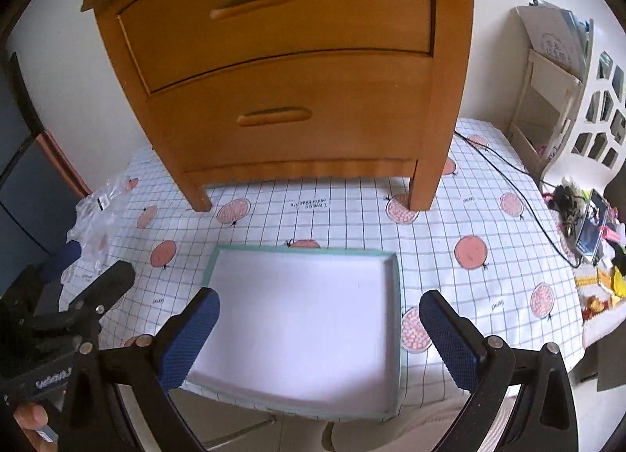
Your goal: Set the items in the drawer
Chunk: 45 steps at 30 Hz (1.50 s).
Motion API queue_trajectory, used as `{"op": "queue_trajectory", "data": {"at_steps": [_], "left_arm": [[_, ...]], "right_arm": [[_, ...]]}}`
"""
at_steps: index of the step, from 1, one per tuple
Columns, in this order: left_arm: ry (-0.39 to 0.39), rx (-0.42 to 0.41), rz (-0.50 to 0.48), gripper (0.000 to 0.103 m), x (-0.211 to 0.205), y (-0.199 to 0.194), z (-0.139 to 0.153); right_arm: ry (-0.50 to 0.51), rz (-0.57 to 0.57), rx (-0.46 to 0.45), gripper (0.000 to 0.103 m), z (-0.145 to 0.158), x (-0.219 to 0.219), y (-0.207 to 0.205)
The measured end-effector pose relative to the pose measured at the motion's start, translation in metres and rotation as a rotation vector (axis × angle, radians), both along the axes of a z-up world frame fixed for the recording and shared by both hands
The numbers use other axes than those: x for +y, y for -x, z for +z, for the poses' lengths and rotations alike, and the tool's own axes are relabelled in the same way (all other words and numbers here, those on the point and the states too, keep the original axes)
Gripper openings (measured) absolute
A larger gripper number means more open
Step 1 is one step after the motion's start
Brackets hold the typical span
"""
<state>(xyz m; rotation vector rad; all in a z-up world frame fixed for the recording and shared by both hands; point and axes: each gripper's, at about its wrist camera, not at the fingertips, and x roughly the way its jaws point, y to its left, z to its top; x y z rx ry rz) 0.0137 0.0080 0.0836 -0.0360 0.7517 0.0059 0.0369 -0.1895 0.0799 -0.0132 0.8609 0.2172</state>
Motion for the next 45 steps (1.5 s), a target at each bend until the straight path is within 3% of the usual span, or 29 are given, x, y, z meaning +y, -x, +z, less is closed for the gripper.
{"op": "queue_trajectory", "data": {"at_steps": [4,18,45], "left_arm": [[0.033,0.041,0.011,0.103,0.007,0.012,-0.011],[-0.020,0.109,0.037,0.103,0.013,0.036,-0.051],[0.012,0.152,0.045,0.103,0.017,0.038,-0.070]], "right_arm": [[0.015,-0.003,0.005,0.103,-0.012,-0.001,0.012],[0.055,-0.012,0.051,0.103,-0.062,-0.005,0.039],[0.080,-0.019,0.042,0.103,-0.068,-0.002,0.041]]}}
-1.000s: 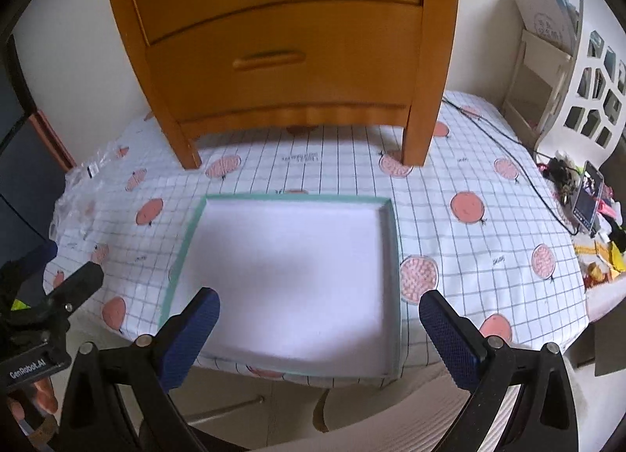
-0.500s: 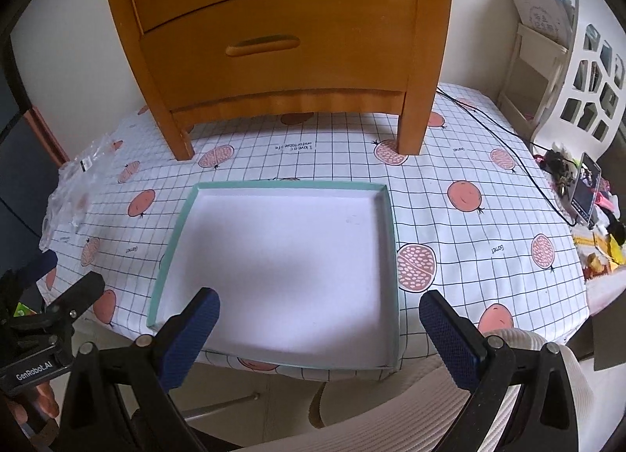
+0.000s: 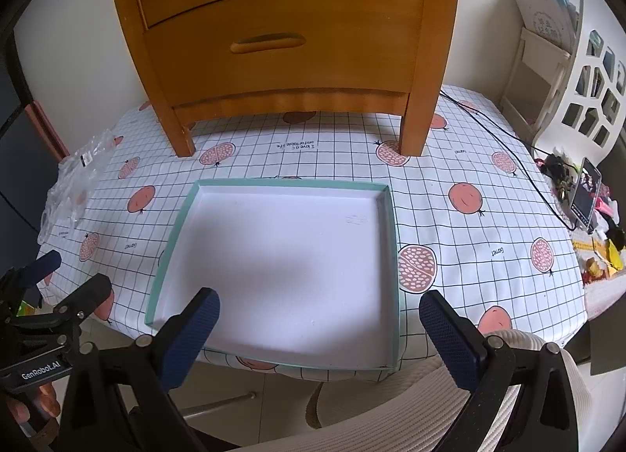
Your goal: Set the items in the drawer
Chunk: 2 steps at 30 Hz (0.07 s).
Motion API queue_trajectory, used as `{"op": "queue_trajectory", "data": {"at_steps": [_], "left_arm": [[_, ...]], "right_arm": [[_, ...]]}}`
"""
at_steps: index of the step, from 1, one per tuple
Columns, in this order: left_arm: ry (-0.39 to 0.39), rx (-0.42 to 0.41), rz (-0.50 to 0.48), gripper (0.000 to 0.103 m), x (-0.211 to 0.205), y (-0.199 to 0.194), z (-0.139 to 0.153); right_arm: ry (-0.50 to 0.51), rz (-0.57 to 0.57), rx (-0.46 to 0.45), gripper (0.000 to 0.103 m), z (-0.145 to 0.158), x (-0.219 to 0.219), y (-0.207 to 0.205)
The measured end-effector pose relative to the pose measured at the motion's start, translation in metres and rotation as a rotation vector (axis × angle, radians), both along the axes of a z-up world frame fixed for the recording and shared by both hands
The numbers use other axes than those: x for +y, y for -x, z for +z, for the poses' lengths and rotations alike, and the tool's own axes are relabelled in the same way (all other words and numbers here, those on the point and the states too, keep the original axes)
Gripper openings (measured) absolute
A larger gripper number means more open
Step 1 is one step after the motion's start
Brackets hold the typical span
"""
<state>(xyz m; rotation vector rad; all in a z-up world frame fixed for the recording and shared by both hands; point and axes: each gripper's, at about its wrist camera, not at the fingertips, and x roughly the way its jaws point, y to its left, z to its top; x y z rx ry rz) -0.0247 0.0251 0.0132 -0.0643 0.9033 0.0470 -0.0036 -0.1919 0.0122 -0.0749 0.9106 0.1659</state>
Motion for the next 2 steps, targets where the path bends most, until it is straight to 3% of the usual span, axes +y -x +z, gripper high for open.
{"op": "queue_trajectory", "data": {"at_steps": [2], "left_arm": [[0.007,-0.001,-0.005,0.103,0.0000,-0.0007,0.0002]], "right_arm": [[0.002,0.001,0.000,0.103,0.0000,0.0001,0.0000]]}}
